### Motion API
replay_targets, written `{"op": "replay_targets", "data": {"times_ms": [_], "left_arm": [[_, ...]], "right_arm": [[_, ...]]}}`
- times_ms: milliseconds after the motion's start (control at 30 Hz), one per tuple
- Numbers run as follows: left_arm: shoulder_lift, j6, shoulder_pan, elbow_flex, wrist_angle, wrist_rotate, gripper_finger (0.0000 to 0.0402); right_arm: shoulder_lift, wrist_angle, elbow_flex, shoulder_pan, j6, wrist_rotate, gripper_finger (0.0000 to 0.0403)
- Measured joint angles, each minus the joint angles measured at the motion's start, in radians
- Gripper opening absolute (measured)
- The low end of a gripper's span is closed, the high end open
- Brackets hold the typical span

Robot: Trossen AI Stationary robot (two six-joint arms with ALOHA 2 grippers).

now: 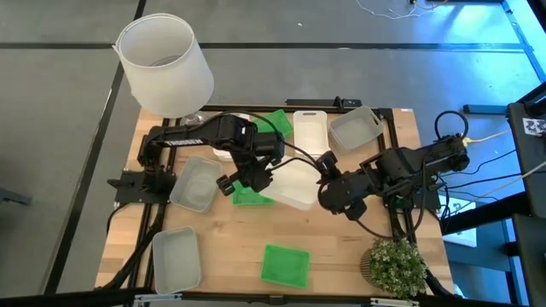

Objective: Stack baskets by color
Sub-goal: Stack the bottom white bin on top of the top right white bin

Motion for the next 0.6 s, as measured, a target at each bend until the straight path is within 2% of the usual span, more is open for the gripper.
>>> {"op": "replay_targets", "data": {"times_ms": [600], "left_arm": [[0.000, 0.025, -0.020, -0.001, 0.021, -0.023, 0.0000]], "right_arm": [[0.010, 0.002, 0.001, -0.076, 0.000, -0.189, 0.0155]]}}
